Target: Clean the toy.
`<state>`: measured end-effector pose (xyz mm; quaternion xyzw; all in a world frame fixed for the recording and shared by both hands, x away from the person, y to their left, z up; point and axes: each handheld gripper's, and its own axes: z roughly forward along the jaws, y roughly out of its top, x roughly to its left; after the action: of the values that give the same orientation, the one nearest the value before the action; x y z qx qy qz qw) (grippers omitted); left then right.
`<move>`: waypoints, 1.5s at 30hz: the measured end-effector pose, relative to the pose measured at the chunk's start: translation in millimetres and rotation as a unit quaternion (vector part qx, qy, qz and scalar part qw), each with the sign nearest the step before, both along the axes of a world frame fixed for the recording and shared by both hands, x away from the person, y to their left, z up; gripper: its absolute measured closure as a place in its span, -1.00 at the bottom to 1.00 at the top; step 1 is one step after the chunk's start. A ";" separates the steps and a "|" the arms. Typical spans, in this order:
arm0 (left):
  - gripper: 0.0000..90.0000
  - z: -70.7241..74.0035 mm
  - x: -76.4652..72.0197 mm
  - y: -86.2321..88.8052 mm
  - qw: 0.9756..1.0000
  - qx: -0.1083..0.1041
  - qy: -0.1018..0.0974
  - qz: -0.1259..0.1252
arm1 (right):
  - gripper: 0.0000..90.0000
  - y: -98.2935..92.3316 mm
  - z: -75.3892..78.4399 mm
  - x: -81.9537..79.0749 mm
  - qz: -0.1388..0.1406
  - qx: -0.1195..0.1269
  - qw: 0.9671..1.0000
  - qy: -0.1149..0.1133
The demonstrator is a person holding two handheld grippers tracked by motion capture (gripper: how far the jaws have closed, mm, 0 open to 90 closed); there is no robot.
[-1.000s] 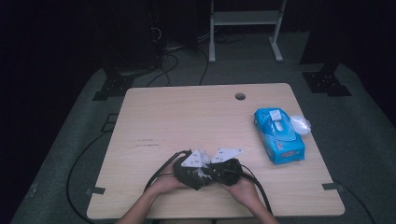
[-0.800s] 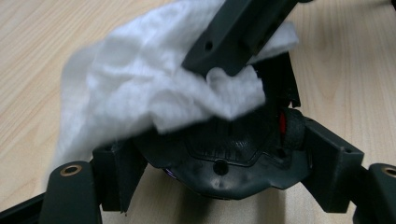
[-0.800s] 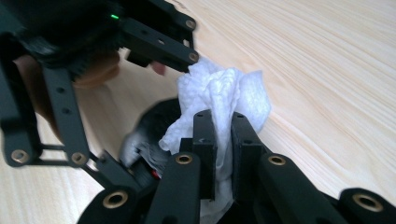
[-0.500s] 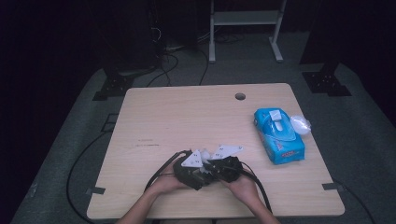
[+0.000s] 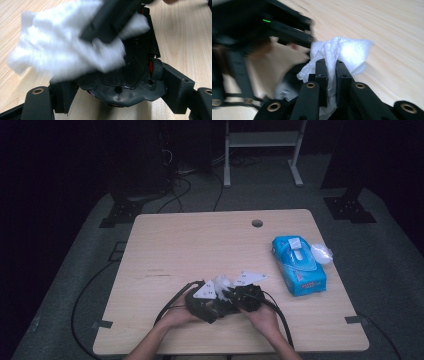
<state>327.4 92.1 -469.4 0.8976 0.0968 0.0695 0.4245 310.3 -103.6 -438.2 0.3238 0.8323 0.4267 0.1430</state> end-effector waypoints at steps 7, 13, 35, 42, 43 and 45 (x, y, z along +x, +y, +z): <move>-0.47 0.8 -0.6 -2.1 1.000 0.003 -0.005 -0.004 | 0.83 3.2 -0.2 -2.6 0.002 0.021 1.000 0.010; -0.47 -1.7 0.2 0.5 1.000 0.009 -0.002 -0.002 | 0.83 -4.6 -1.3 3.5 -0.014 -0.002 1.000 0.004; -0.47 -5.1 2.2 3.3 1.000 0.021 0.004 -0.001 | 0.83 -21.6 -6.6 0.5 -0.019 0.001 1.000 0.017; -0.47 -4.7 3.4 2.4 1.000 0.023 0.002 0.002 | 0.83 -32.2 -6.5 3.2 -0.038 0.006 0.999 0.022; -0.47 -5.1 3.4 2.6 1.000 0.023 0.003 0.002 | 0.83 -29.6 -6.7 2.7 -0.032 0.005 0.999 0.020; -0.47 -6.3 3.7 4.1 1.000 0.028 0.005 0.003 | 0.83 -26.5 -7.0 2.3 -0.028 -0.001 0.999 0.016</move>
<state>331.2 96.3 -475.7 0.9093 0.0997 0.0692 0.3981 312.6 -130.0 -445.2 0.3537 0.8256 0.4161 0.1418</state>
